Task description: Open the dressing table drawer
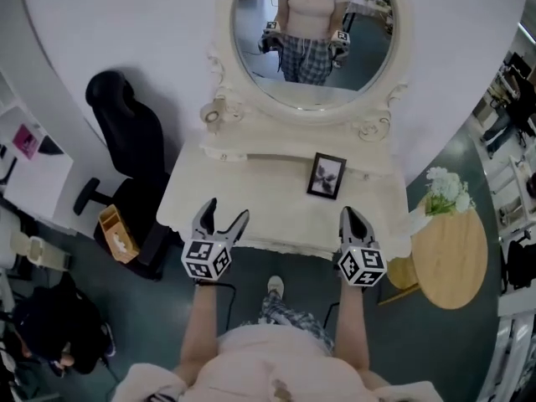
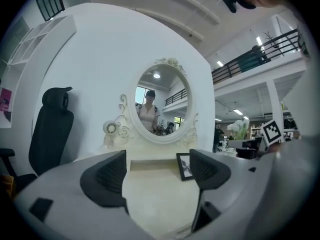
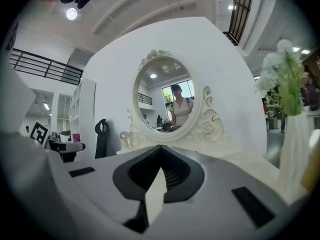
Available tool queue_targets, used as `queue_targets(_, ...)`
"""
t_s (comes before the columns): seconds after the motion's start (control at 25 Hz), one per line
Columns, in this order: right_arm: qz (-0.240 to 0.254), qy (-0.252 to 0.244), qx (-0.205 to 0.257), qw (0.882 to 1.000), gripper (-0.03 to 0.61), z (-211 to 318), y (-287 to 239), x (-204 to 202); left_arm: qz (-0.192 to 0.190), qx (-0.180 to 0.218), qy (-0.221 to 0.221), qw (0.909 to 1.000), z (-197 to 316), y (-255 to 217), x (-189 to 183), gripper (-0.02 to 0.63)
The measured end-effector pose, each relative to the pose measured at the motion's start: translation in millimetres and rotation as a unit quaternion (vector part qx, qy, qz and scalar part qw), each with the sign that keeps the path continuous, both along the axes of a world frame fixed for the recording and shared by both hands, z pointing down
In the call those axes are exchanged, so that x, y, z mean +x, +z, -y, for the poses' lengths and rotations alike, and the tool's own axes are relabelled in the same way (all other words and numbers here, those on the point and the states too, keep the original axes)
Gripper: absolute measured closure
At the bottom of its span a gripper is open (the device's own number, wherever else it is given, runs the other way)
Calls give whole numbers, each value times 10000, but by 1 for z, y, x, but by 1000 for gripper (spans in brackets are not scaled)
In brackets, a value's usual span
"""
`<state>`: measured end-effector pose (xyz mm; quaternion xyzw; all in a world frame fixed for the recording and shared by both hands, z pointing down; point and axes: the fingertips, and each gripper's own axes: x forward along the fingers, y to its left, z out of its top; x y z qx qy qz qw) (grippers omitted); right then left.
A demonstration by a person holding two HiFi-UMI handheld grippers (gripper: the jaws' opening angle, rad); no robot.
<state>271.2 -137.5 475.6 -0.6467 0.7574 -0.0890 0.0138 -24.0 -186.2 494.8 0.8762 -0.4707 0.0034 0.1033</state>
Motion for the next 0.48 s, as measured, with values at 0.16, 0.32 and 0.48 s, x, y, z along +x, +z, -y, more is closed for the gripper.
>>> queue_targets(0.16,-43,-215,-27,9998,563,66,-7,6,-29,41,-120,9999,57,-6,19,233)
queue_targets(0.32,-50,-286,-68,9996,563,107,-6,10,136,116,-124,9998,94,-7,32,233)
queue_targets(0.48,11,-228,-108,9997,563,132,-3,16,108,14,-144,9998,123,-1,33,233)
